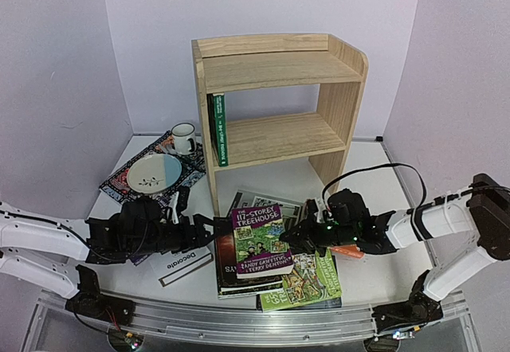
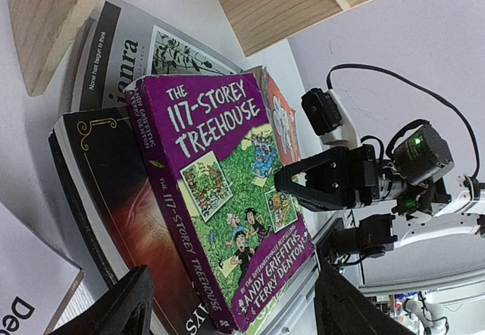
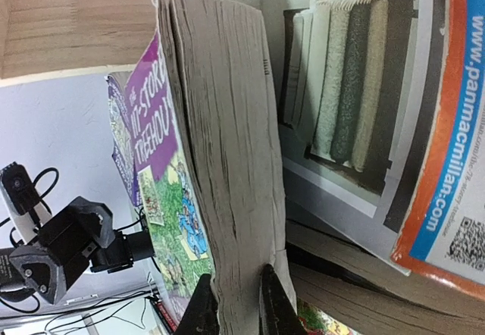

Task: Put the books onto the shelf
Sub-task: Pick up the book from the book pile, then pass from the right arm to the left

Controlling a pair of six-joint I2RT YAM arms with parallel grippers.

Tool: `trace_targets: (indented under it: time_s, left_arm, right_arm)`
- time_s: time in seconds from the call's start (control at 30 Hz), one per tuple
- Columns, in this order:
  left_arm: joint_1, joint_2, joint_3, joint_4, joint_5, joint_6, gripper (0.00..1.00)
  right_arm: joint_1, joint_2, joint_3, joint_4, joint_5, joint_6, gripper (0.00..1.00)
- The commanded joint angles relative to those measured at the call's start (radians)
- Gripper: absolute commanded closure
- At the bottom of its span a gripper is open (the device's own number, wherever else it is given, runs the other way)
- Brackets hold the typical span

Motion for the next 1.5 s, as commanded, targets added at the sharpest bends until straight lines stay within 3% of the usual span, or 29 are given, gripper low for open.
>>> trace_targets:
  time_s: [0.0, 0.5, 0.97, 1.47]
  left_arm:
    - [0.009, 0.002, 0.038, 0.035, 0.024, 0.025, 0.25]
    - [0.019, 0.066, 0.136, 0.120, 0.140, 0.002, 0.08]
    - [0.055, 0.206, 0.088, 0.335, 0.250, -0.126, 0.10]
    - [0.109, 0.280, 0.102, 0.416, 0.334, -0.149, 0.16]
  right_arm:
    - [-0.010, -0.109, -0.032, 0.004, 0.036, 0.023, 0.96]
    - [-0.015, -0.307, 0.078, -0.175, 0.024, -0.062, 1.00]
    - [-0.015, -0.325, 0.127, -0.186, -0.006, -0.082, 1.00]
    - [-0.015, -0.370, 0.133, -0.159, -0.037, -0.040, 1.00]
